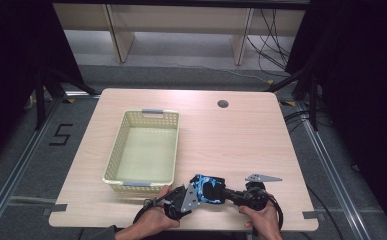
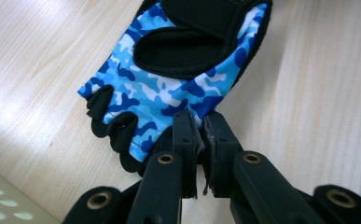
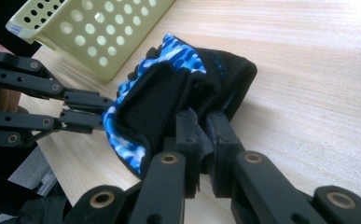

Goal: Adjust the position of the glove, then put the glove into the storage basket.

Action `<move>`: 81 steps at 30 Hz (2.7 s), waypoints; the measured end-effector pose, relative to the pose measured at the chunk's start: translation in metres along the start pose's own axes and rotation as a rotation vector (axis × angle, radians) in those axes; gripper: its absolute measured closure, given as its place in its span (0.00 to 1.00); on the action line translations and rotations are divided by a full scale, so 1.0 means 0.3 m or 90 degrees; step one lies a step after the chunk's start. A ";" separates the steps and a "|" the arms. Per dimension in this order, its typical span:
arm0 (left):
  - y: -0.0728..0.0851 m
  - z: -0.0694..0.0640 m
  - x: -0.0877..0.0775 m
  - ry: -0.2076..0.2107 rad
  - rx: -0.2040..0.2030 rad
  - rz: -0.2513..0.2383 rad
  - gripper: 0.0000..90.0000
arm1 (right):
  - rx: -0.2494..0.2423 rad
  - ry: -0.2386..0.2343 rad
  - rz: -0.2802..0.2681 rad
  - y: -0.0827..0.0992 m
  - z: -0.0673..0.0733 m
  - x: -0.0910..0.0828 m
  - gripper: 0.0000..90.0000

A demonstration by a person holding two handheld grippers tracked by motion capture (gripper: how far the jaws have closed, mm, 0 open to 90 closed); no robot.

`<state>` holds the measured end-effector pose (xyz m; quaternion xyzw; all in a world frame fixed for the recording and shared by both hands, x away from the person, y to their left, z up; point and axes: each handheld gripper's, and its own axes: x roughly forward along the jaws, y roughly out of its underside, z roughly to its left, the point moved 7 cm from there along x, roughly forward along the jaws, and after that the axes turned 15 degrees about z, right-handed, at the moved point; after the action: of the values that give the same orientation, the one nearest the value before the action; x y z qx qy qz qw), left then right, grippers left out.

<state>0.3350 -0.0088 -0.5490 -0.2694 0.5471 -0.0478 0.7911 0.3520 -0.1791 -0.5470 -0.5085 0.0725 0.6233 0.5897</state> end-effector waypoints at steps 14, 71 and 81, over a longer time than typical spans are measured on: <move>-0.008 -0.027 -0.093 0.006 0.005 -0.029 0.93 | -0.019 -0.017 -0.031 0.003 0.091 -0.072 0.95; 0.216 0.350 -0.385 -0.079 -0.102 0.002 0.92 | -0.176 -0.001 0.027 -0.475 0.423 0.078 0.95; 0.292 0.409 -0.375 -0.076 -0.121 0.035 0.91 | -0.175 -0.008 0.050 -0.525 0.435 0.179 0.95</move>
<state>0.3805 0.1531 -0.4651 -0.3306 0.5086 0.0423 0.7939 0.4194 -0.0072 -0.4438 -0.5776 0.0025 0.6531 0.4898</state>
